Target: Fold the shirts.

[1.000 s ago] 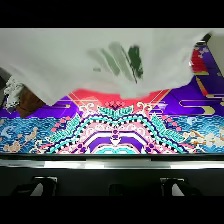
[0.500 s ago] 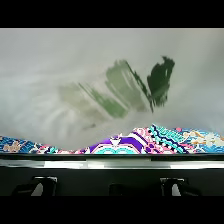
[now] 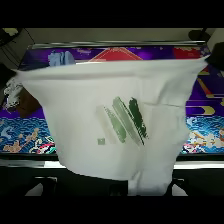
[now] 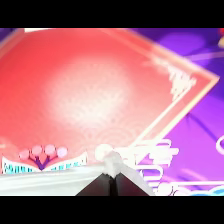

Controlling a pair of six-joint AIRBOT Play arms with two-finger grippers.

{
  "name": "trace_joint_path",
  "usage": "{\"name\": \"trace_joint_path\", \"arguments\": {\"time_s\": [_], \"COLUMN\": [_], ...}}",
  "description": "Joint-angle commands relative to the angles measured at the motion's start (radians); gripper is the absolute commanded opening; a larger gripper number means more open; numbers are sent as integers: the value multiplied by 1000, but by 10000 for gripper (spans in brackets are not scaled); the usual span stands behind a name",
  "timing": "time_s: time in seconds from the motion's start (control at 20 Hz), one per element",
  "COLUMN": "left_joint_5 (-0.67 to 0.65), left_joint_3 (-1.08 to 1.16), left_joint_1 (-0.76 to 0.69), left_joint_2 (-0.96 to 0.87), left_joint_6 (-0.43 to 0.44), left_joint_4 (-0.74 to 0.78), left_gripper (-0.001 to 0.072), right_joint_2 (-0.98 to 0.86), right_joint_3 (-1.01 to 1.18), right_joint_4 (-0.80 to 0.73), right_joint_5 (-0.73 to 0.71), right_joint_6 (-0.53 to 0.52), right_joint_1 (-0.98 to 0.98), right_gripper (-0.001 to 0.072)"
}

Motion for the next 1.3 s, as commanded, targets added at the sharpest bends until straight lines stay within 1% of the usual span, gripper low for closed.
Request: {"name": "trace_joint_path", "arguments": {"time_s": [0.0, 0.05, 0.1, 0.2, 0.3, 0.35, 0.4, 0.45, 0.5, 0.55, 0.6, 0.65, 0.7, 0.75, 0.8, 0.9, 1.0, 1.1, 1.25], "left_joint_5": [58, 91, 111, 171, 248, 280, 299, 298, 273, 230, 154, 66, -46, -127, -179, -241, -269, -272, -267], "left_joint_3": [-219, -242, -240, -188, -116, -82, -53, -37, -27, -26, -20, -19, -20, -27, -48, -103, -170, -212, -228], "left_joint_1": [1, -2, -5, -8, -8, -8, -8, -8, -7, -5, -1, 6, 13, 16, 18, 18, 20, 22, 20], "left_joint_2": [-237, -308, -378, -502, -579, -605, -628, -643, -649, -645, -639, -630, -626, -628, -629, -634, -634, -634, -634], "left_joint_6": [36, 23, 14, 15, 14, 12, 7, 11, 19, 55, 107, 149, 180, 187, 185, 183, 184, 191, 213], "left_joint_4": [0, -3, -13, -51, -67, -75, -86, -105, -108, -108, -104, -101, -99, -93, -95, -94, -94, -94, -94], "left_gripper": [30, 31, 31, 31, 31, 31, 31, 32, 32, 32, 32, 32, 32, 32, 32, 32, 31, 31, 30], "right_joint_2": [-378, -467, -547, -643, -670, -669, -669, -667, -660, -646, -625, -603, -583, -569, -565, -568, -568, -568, -568], "right_joint_3": [0, 0, 0, 2, 2, 2, 6, 6, 6, 6, 6, 6, 6, -2, -14, -77, -176, -245, -276], "right_joint_4": [3, 21, 33, 54, 52, 55, 59, 70, 73, 69, 48, 12, -31, -50, -54, -48, -55, -50, -16], "right_joint_5": [122, 85, 9, -163, -341, -410, -443, -428, -366, -282, -172, -58, 52, 119, 164, 204, 219, 206, 200], "right_joint_6": [85, 93, 104, 112, 154, 161, 177, 182, 161, 110, 57, 26, 21, 36, 55, 66, 69, 67, 62], "right_joint_1": [101, 132, 159, 179, 173, 164, 151, 143, 137, 125, 113, 100, 89, 76, 75, 84, 94, 97, 97], "right_gripper": [37, 37, 38, 39, 39, 39, 39, 38, 38, 39, 39, 39, 39, 39, 39, 39, 39, 39, 39]}}
